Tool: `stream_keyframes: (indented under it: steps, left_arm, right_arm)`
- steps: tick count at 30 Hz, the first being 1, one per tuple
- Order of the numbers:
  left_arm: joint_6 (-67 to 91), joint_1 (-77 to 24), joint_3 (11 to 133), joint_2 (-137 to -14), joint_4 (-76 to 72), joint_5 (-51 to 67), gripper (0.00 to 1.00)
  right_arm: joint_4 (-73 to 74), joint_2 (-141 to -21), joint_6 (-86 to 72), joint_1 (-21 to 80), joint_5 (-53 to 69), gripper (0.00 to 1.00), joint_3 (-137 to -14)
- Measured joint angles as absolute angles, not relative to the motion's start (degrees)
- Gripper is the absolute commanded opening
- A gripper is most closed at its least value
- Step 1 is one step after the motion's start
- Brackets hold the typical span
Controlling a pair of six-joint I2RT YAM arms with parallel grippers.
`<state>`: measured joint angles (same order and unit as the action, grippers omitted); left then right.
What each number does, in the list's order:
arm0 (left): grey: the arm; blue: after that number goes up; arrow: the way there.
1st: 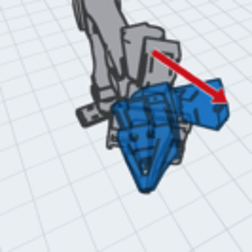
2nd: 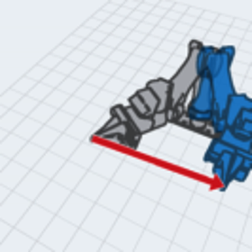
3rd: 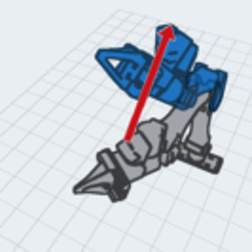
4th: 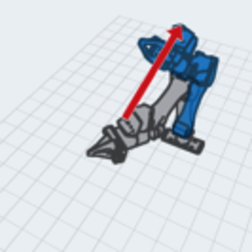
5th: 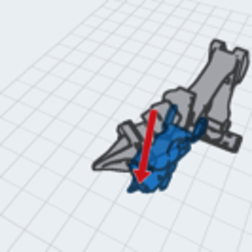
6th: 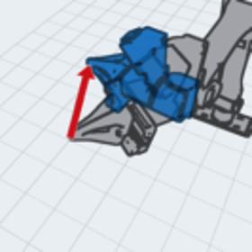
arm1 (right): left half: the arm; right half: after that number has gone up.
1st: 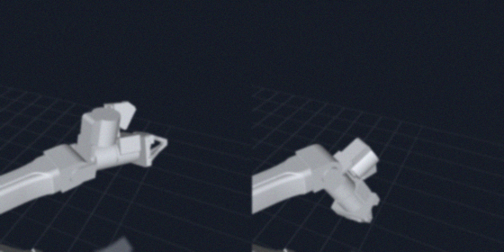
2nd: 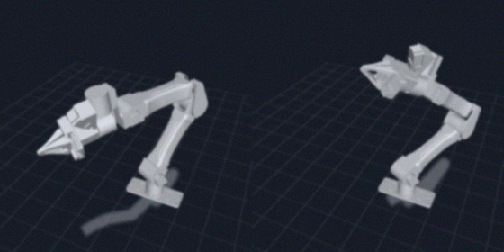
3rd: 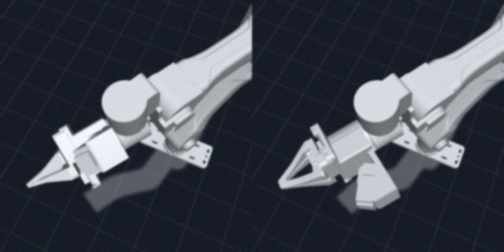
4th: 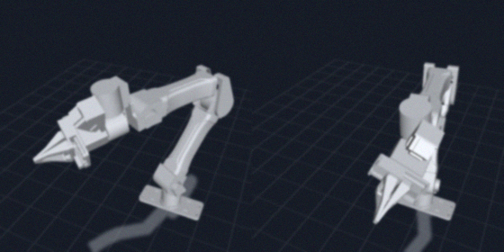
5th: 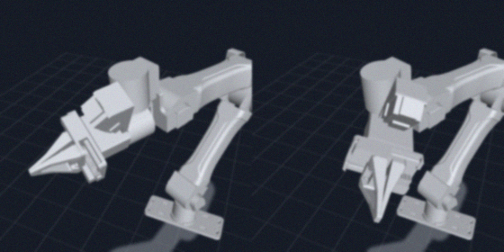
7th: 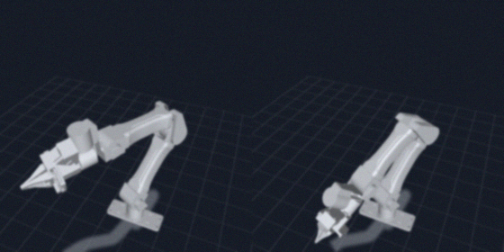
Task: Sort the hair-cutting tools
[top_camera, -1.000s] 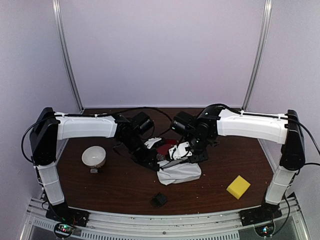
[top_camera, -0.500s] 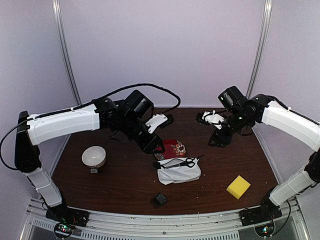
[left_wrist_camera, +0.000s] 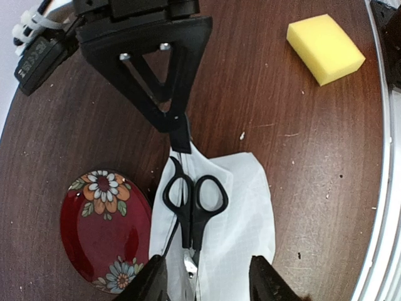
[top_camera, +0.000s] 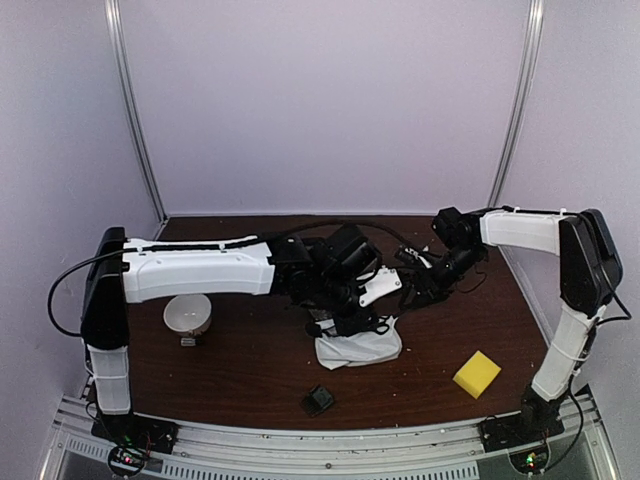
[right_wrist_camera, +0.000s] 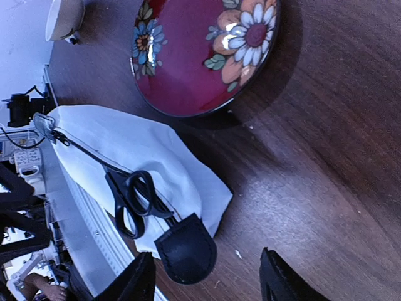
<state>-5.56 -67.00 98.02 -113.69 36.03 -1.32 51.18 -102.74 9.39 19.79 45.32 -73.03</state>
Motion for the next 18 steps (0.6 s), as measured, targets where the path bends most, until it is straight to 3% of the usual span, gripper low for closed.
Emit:
stream_keyframes:
  steps: [7,13,18]
  left_arm:
    - [-7.01,-67.02,100.20,-118.10,36.14,-2.48,0.49]
    - [-8.36,-67.02,102.83,-121.84,36.03,-3.75,0.48]
    - [-9.52,-67.07,103.81,-124.20,36.01,-2.94,0.49]
  right_arm:
    - [52.49,-106.76,8.25,19.86,54.50,0.36,-74.56]
    - [52.93,-109.27,7.55,19.86,59.20,0.09,-74.76]
    - [53.04,-109.43,7.49,19.86,61.34,0.04,-74.76]
